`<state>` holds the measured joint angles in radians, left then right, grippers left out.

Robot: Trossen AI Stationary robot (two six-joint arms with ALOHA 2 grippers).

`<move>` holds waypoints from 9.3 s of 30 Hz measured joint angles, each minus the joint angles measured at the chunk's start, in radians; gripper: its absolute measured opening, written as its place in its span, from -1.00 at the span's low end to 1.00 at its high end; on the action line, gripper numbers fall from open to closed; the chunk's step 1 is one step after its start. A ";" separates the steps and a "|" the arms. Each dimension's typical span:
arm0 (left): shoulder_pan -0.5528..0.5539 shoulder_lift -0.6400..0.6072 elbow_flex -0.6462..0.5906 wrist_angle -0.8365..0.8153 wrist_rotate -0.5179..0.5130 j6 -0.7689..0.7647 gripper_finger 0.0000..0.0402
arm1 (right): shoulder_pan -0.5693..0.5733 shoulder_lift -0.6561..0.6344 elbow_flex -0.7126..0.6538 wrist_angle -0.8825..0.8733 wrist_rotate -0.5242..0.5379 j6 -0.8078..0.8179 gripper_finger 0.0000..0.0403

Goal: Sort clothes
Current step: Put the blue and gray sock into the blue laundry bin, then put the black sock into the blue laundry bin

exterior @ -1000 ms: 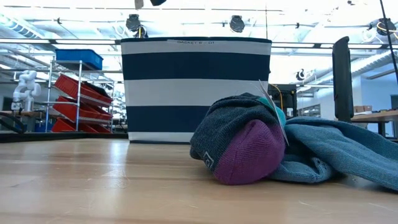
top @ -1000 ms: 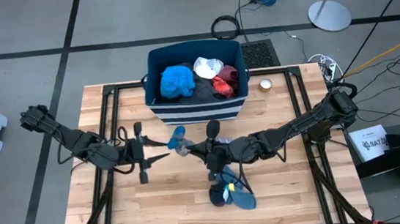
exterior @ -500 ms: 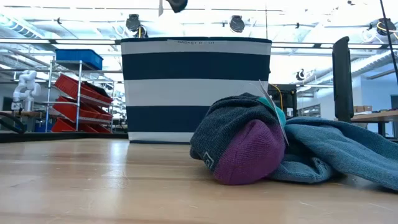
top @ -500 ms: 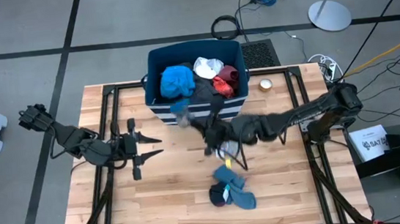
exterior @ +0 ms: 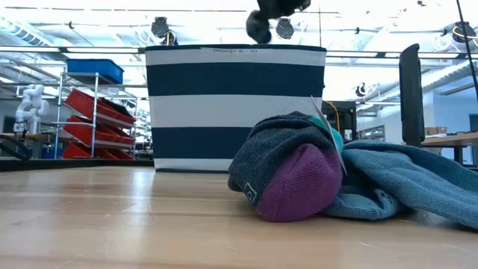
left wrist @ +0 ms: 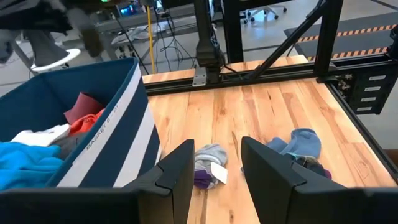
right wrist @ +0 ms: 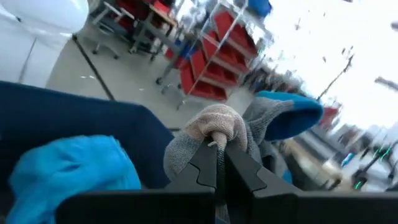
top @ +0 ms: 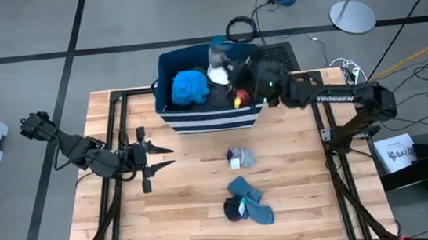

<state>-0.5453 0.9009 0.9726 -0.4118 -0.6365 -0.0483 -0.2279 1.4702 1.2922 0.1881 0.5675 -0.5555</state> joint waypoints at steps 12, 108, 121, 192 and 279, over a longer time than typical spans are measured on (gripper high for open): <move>0.000 0.000 0.000 0.000 0.000 0.000 -0.30 | -0.275 -0.024 0.015 -0.282 -0.594 0.449 -1.00; 0.000 0.016 0.000 -0.002 0.111 0.010 -0.30 | -0.122 -0.024 0.122 -0.615 -0.686 0.706 0.07; 0.002 0.120 0.000 0.000 0.118 0.126 -0.30 | 0.144 -0.018 0.122 -0.661 -0.677 0.705 0.07; 0.253 0.974 0.002 0.734 0.809 0.265 -0.30 | 0.378 0.155 -0.048 -0.887 -0.334 0.873 0.07; 0.136 -0.070 -0.049 -0.191 0.218 0.158 -0.99 | 0.378 0.155 0.110 -0.415 -0.336 0.516 0.07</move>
<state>-0.4093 0.8312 0.9234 -0.6024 -0.4186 0.1093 0.1501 1.6251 1.4021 -0.2273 0.2314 -0.0395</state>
